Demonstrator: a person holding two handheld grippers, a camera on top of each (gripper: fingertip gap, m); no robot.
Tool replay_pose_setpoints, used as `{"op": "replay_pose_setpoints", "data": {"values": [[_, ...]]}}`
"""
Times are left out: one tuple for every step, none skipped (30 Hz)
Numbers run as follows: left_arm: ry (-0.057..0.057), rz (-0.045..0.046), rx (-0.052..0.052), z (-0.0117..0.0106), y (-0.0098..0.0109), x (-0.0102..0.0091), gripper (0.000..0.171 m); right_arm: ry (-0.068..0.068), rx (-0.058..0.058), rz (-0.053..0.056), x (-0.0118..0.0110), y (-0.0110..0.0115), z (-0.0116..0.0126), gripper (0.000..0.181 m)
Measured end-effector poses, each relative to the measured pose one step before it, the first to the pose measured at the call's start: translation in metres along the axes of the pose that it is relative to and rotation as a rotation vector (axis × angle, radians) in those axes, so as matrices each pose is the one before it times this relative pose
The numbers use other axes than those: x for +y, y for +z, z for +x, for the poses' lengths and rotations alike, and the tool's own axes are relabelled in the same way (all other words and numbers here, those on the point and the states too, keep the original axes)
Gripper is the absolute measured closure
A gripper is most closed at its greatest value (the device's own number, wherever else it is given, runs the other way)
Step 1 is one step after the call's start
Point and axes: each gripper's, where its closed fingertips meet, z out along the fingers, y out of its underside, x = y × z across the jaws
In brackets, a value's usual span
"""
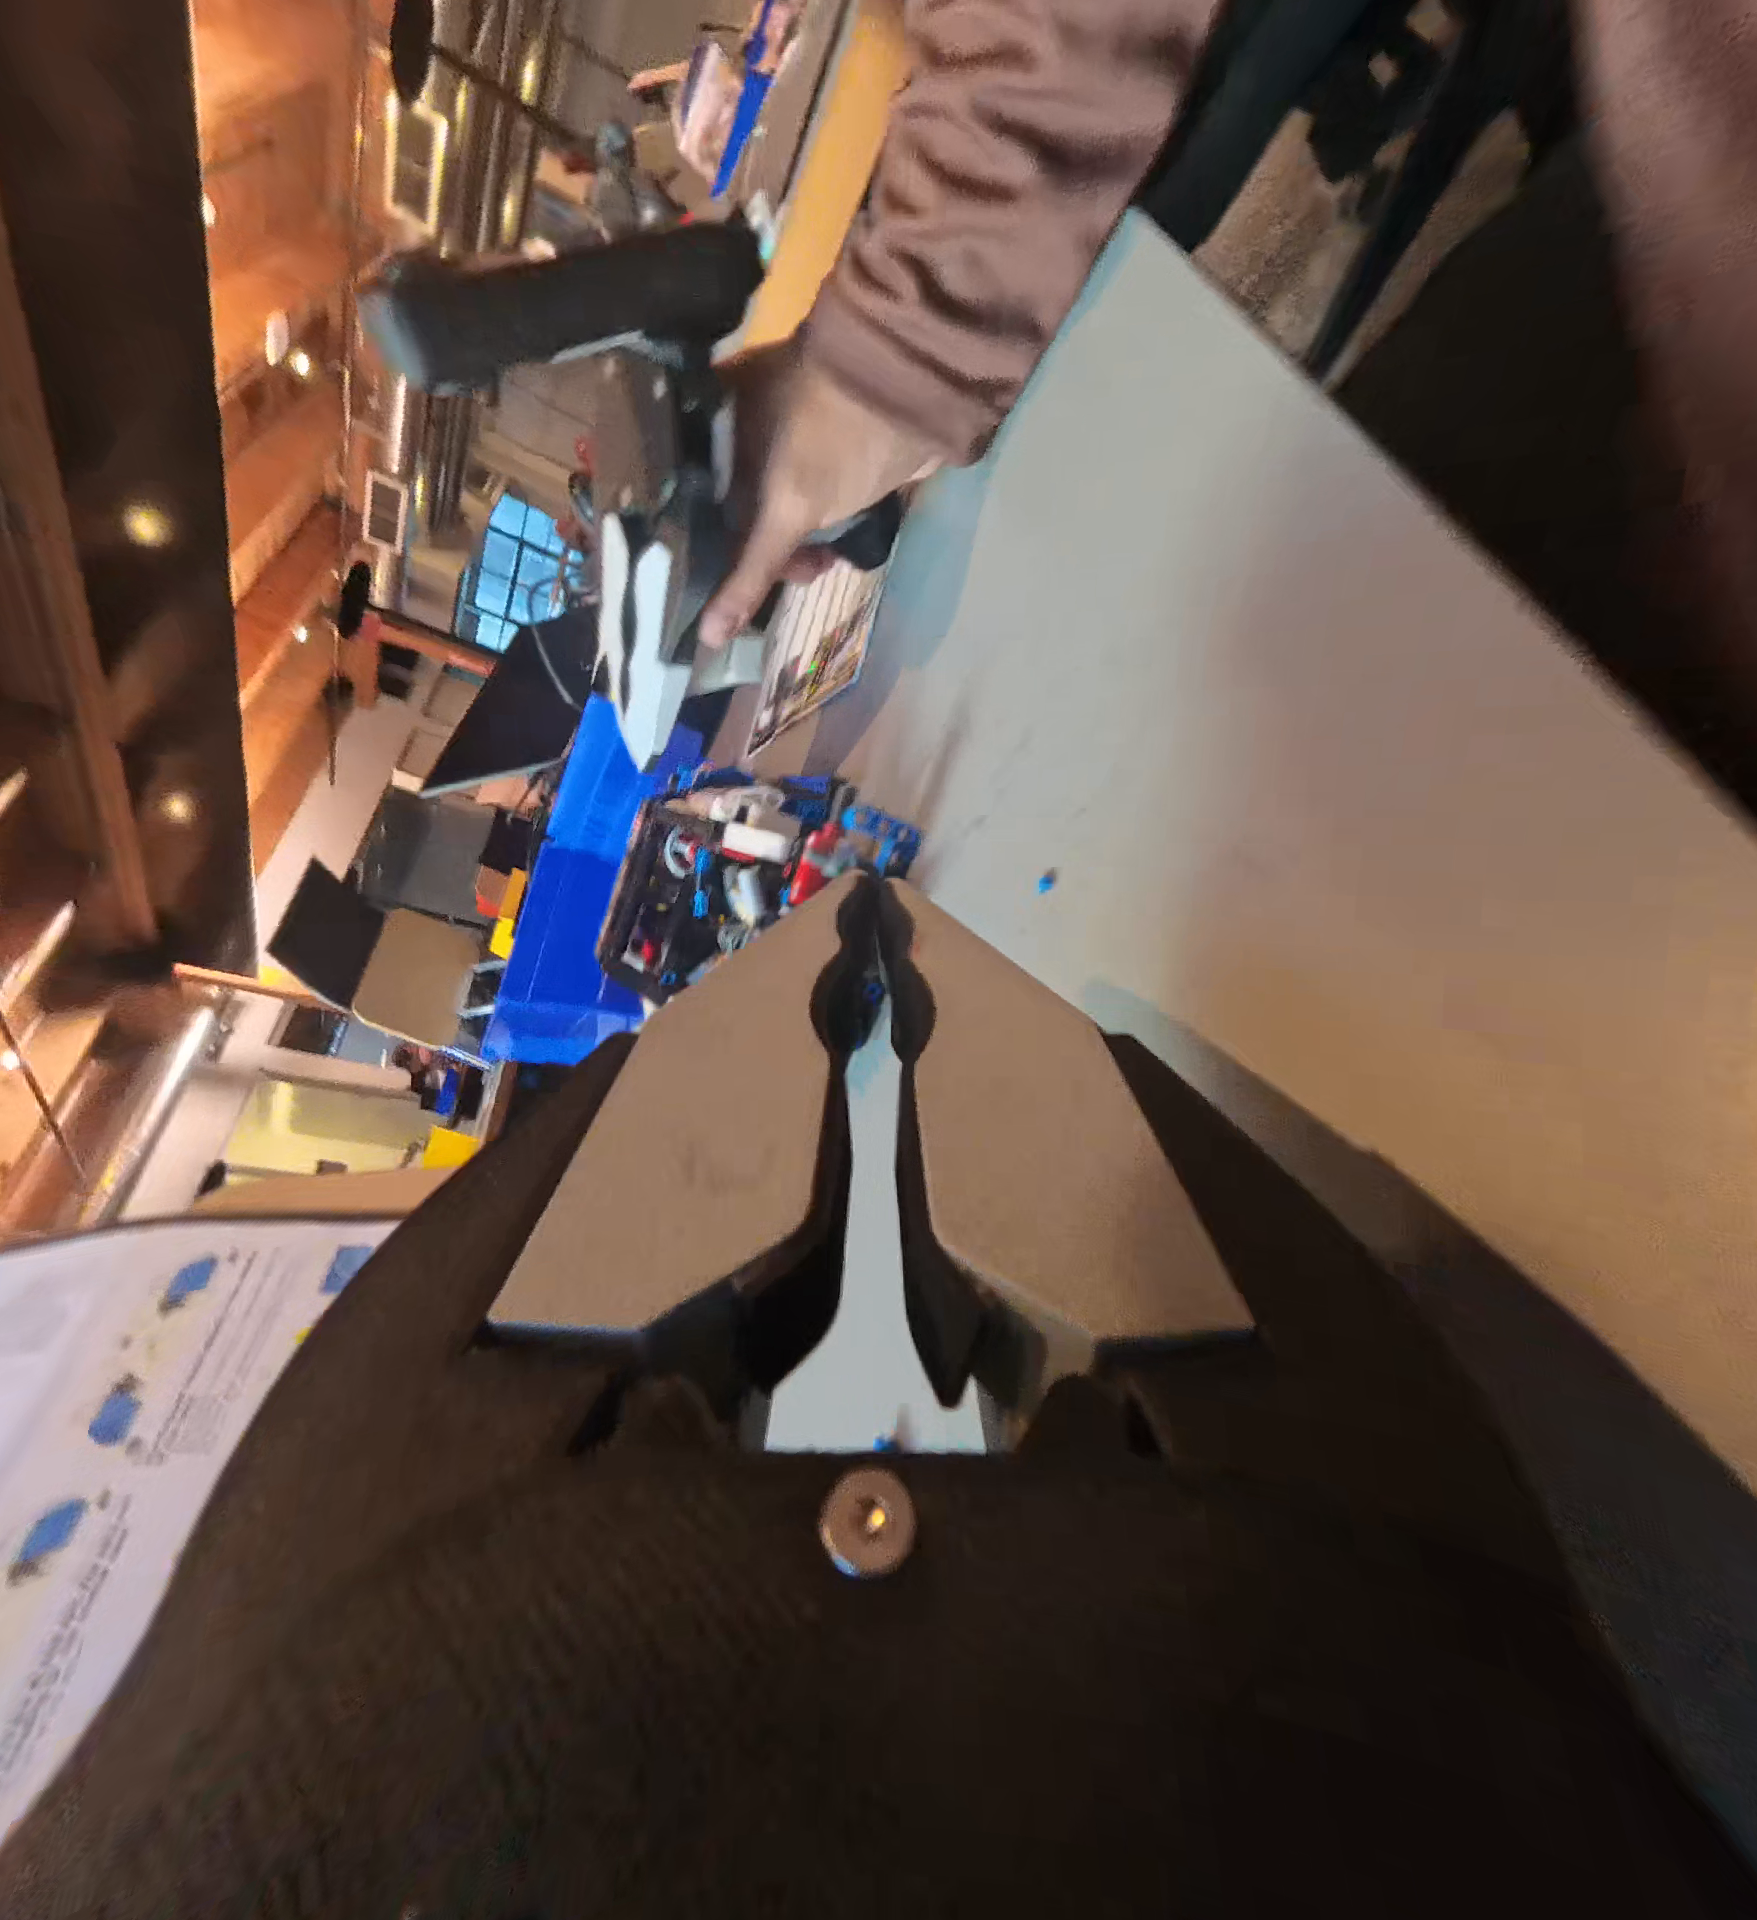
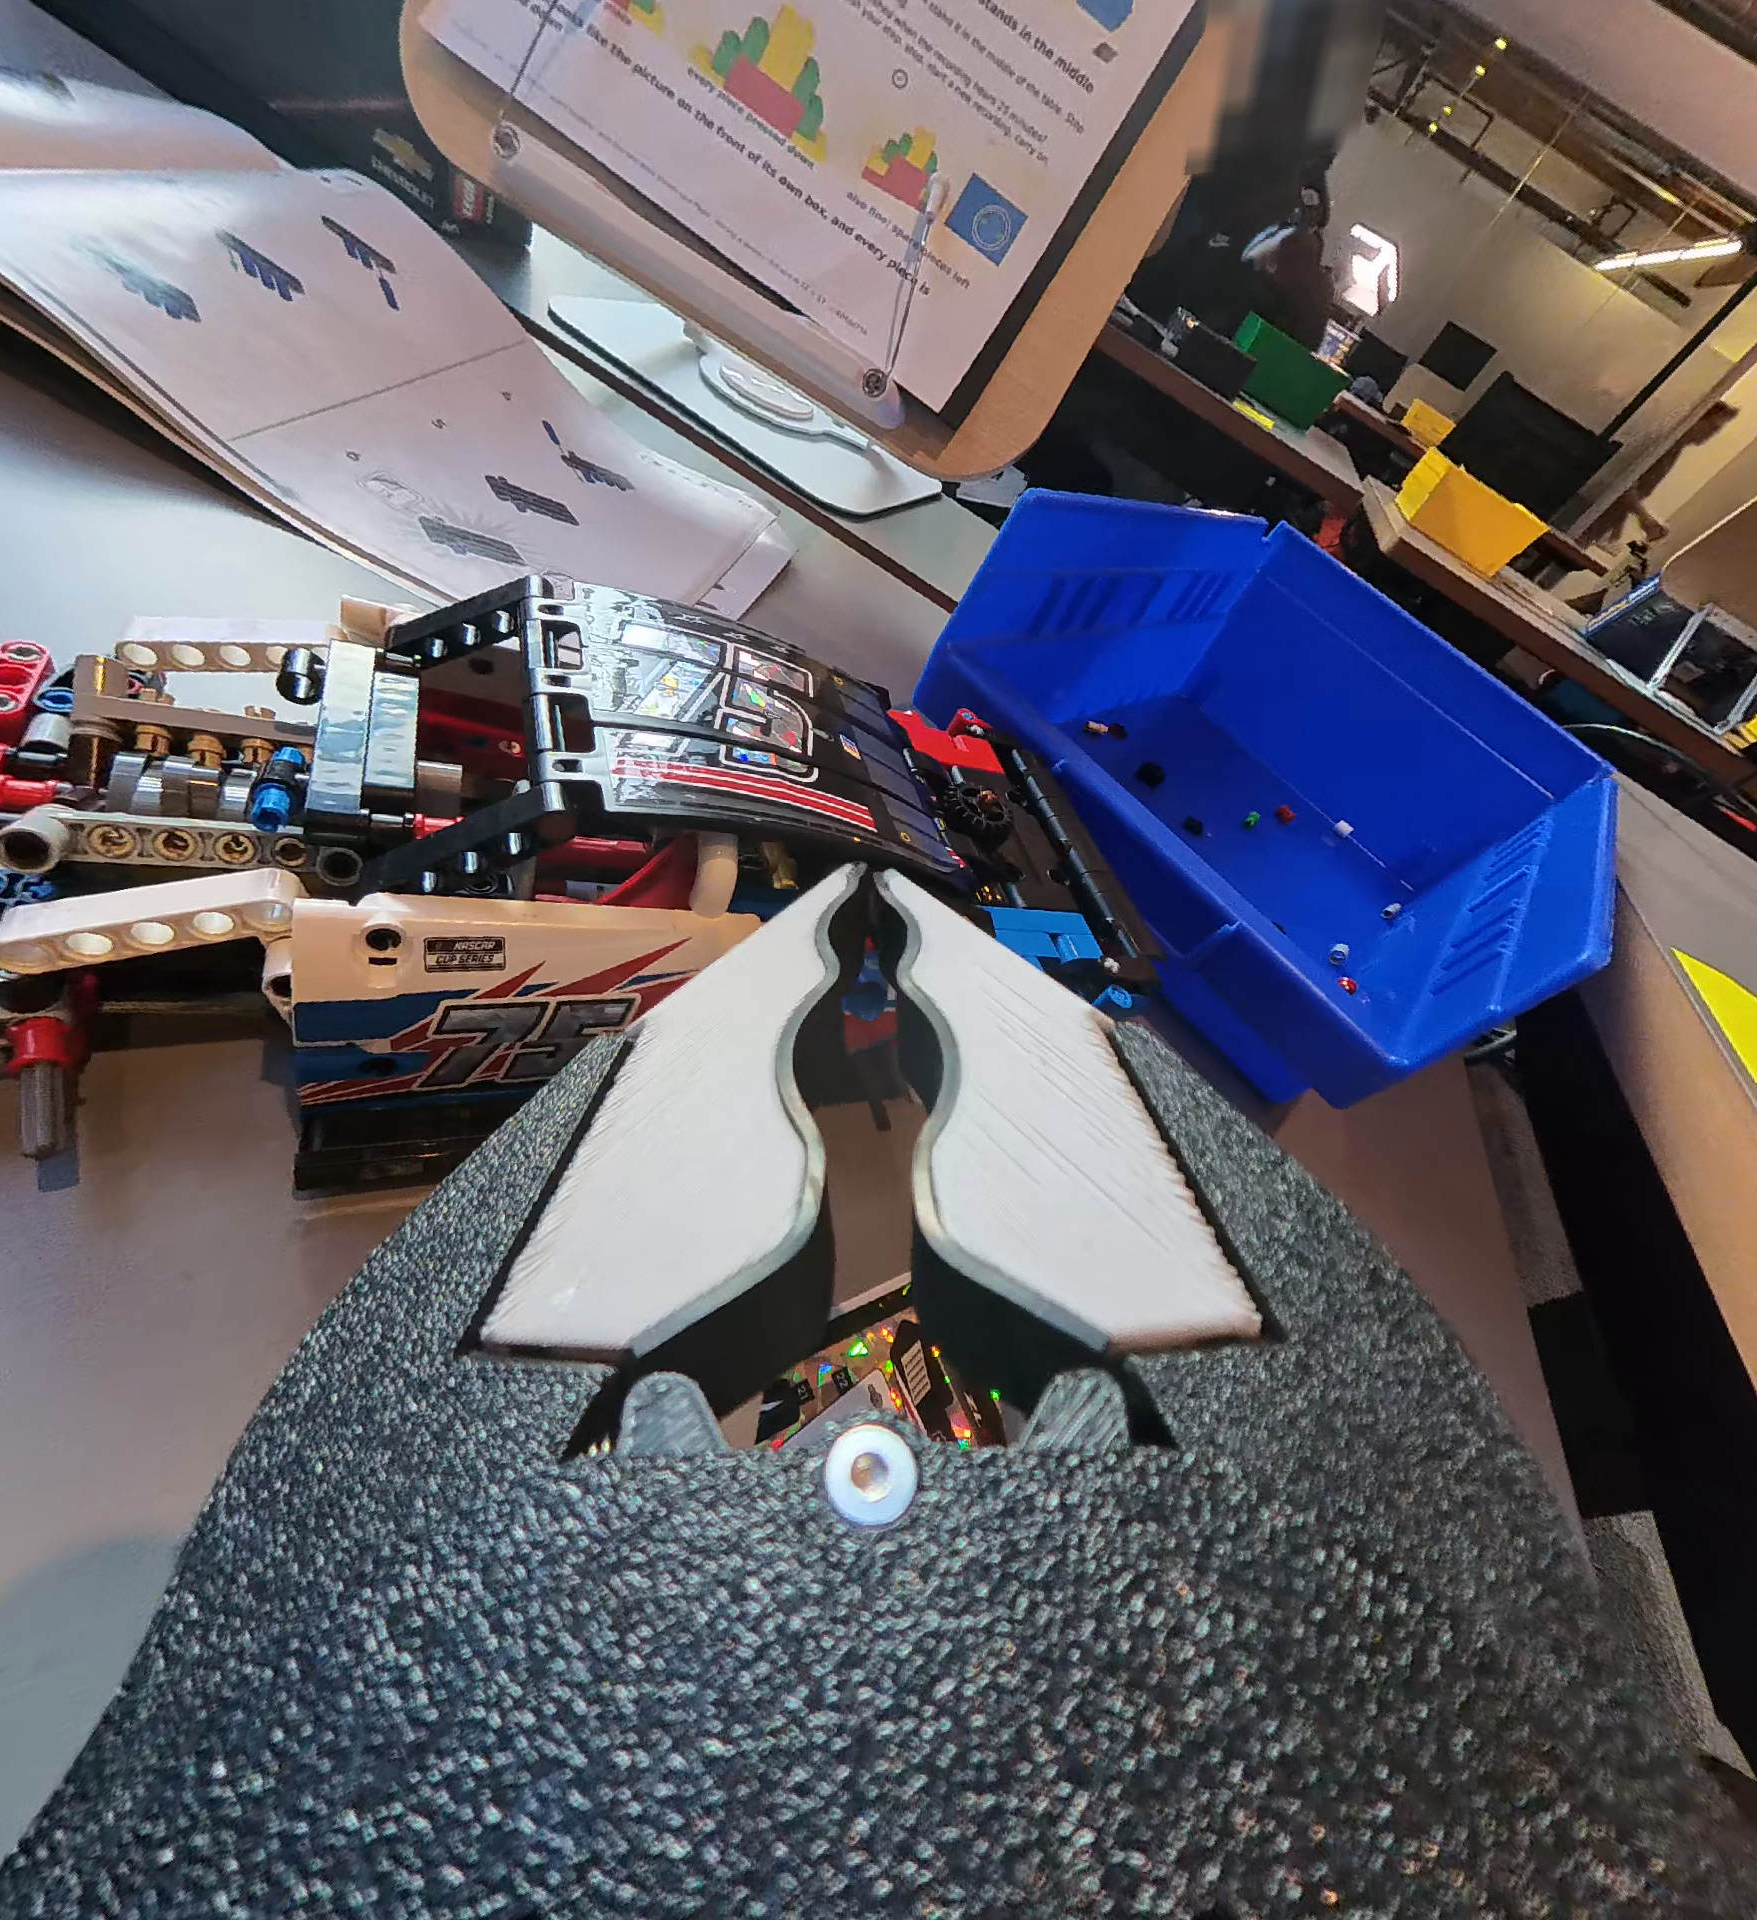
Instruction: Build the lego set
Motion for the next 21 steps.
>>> {"op": "replay_pose_setpoints", "data": {"values": [[0.0119, 0.00244, 0.0109, 0.00573, 0.00039, -0.00674, 0.171, -0.0002, -0.0029, 0.0016, -0.00042, 0.00039, -0.00041, 0.180], [-0.0042, 0.00532, 0.0116, 0.00371, 0.00022, -0.00544, 0.171, 0.0003, -0.0025, 0.0013, -0.00039, 0.00050, -0.00034, 0.180], [-0.0115, 0.00848, 0.0100, 0.00208, 0.00001, -0.00362, 0.171, 0.0003, -0.0018, 0.0017, -0.00040, 0.00044, -0.00021, 0.181], [-0.0060, 0.00631, 0.0083, 0.00128, 0.00009, -0.00125, 0.171, 0.0003, -0.0018, 0.0016, -0.00027, 0.00051, -0.00015, 0.181], [0.0067, -0.00247, 0.0005, 0.00019, 0.00053, 0.00149, 0.171, 0.0006, -0.0017, 0.0015, -0.00038, 0.00044, -0.00020, 0.181], [0.0141, -0.00935, -0.0019, 0.00004, 0.00082, 0.00314, 0.171, 0.0006, -0.0012, 0.0020, -0.00050, 0.00036, -0.00005, 0.181], [0.0095, -0.01032, 0.0008, 0.00035, 0.00069, 0.00319, 0.171, 0.0008, -0.0012, 0.0023, -0.00040, 0.00032, -0.00006, 0.181], [-0.0033, -0.00727, 0.0047, 0.00047, 0.00043, 0.00251, 0.171, 0.0014, -0.0011, 0.0021, -0.00040, 0.00026, 0.00007, 0.181], [-0.0157, -0.00351, 0.0048, -0.00020, 0.00028, 0.00185, 0.171, 0.0020, -0.0010, 0.0017, -0.00037, 0.00037, 0.00009, 0.181], [-0.0235, -0.00269, 0.0049, -0.00080, 0.00015, 0.00174, 0.171, 0.0023, -0.0011, 0.0017, -0.00033, 0.00029, 0.00010, 0.181], [-0.0250, -0.00370, 0.0032, -0.00151, 0.00025, 0.00228, 0.171, 0.0024, -0.0015, 0.0024, -0.00038, 0.00025, 0.00006, 0.181], [-0.0231, -0.00604, 0.0018, -0.00175, 0.00044, 0.00295, 0.171, 0.0027, -0.0015, 0.0020, -0.00039, 0.00025, 0.00017, 0.181], [-0.0179, -0.00760, 0.0022, -0.00157, 0.00061, 0.00323, 0.171, 0.0026, -0.0011, 0.0015, -0.00026, 0.00019, 0.00011, 0.181], [-0.0123, -0.00692, 0.0011, -0.00117, 0.00062, 0.00289, 0.171, 0.0019, -0.0006, 0.0015, -0.00029, 0.00014, 0.00015, 0.181], [-0.0090, -0.00577, 0.0021, -0.00060, 0.00061, 0.00225, 0.171, 0.0012, -0.0003, 0.0018, -0.00024, -0.00001, 0.00008, 0.181], [-0.0072, -0.00510, 0.0006, -0.00052, 0.00032, 0.00128, 0.171, 0.0007, -0.0002, 0.0013, -0.00022, -0.00014, -0.00004, 0.181], [-0.0065, -0.00152, -0.0025, -0.00093, 0.00002, 0.00040, 0.171, 0.0006, -0.0003, 0.0012, -0.00018, -0.00010, 0.00004, 0.181], [-0.0055, 0.00155, -0.0008, -0.00062, -0.00019, -0.00002, 0.171, 0.0011, -0.0003, 0.0013, -0.00014, -0.00013, 0.00013, 0.181], [-0.0062, -0.00058, -0.0013, -0.00081, -0.00005, 0.00054, 0.171, 0.0023, -0.0002, 0.0014, -0.00019, -0.00017, 0.00022, 0.181], [-0.0067, -0.00313, -0.0021, -0.00117, 0.00006, 0.00097, 0.171, 0.0035, -0.0003, 0.0014, -0.00020, -0.00017, 0.00037, 0.181], [-0.0053, -0.00332, -0.0032, -0.00134, 0.00005, 0.00142, 0.171, 0.0041, 0.0000, 0.0017, -0.00022, -0.00010, 0.00045, 0.181]]}}
